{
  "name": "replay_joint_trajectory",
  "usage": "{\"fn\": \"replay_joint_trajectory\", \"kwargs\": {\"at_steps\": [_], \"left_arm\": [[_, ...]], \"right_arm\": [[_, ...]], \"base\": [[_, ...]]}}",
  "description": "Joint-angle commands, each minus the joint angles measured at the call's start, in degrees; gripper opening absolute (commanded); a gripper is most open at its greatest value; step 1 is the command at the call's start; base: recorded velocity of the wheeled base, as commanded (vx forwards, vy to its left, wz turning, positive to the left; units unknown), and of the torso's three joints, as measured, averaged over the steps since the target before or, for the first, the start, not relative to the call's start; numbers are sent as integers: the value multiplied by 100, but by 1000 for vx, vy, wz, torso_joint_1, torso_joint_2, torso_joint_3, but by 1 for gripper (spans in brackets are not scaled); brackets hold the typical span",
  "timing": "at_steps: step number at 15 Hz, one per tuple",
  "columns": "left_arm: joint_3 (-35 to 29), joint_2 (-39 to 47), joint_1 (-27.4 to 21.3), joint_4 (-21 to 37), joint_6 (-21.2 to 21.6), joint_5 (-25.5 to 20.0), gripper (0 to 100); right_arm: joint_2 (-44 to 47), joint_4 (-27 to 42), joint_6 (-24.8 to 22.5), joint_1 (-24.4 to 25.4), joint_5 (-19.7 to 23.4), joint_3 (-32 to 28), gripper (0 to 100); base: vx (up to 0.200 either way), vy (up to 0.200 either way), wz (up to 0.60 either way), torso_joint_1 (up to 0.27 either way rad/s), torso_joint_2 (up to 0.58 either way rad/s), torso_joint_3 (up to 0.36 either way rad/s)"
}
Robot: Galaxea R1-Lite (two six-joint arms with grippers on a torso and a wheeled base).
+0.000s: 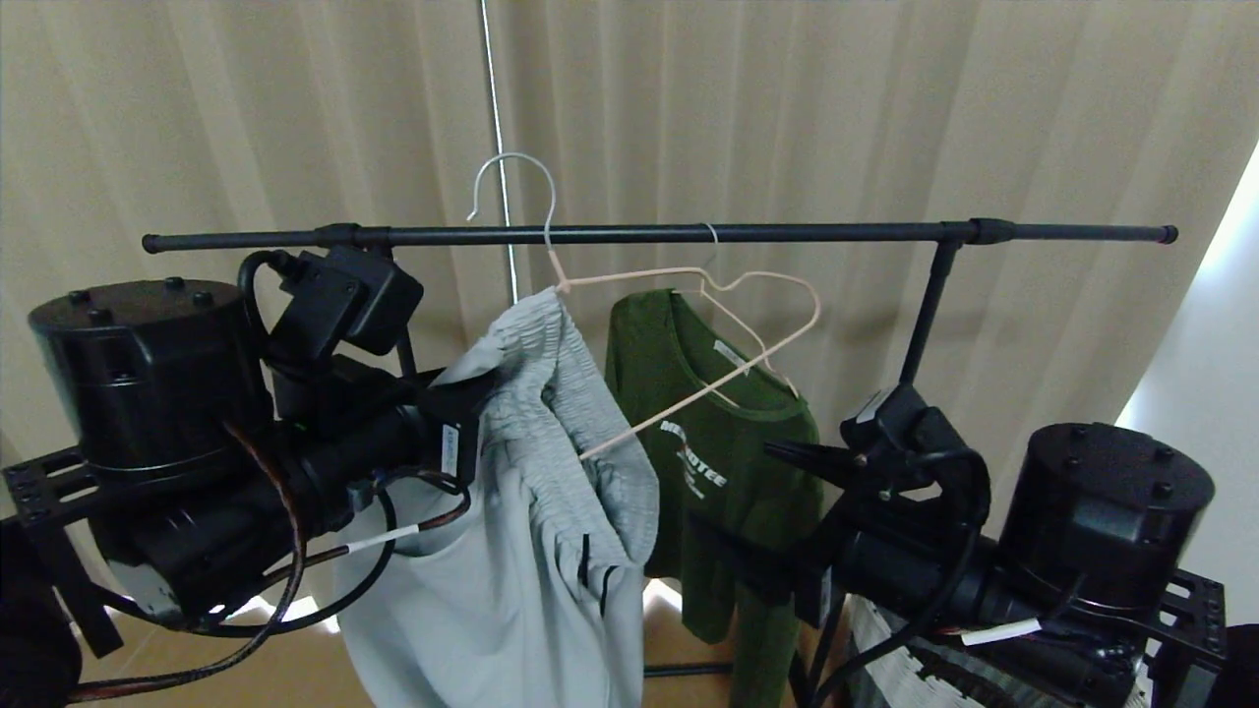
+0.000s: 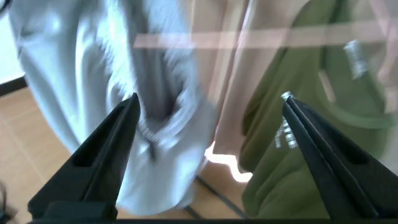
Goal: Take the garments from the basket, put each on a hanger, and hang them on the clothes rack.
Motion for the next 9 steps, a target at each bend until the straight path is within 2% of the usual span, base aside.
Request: {"fn": "replay_joint_trajectory", "kwargs": {"at_steps": [1,4,9], "left_arm": [[-7,-92,-112,-59,6,0,0],[-33,-267,-340,-59,15,0,0],[-51,-373,-428,-235,59,-35,0]], "right_arm": [[374,-11,-1,49,-22,-84,100],[769,-2,16,49,-277,-462,100],[1086,-187,25,-39,-365,-410,100]], "base": [[0,0,0,0,0,0],[0,0,0,0,0,0],[0,0,0,0,0,0]]}}
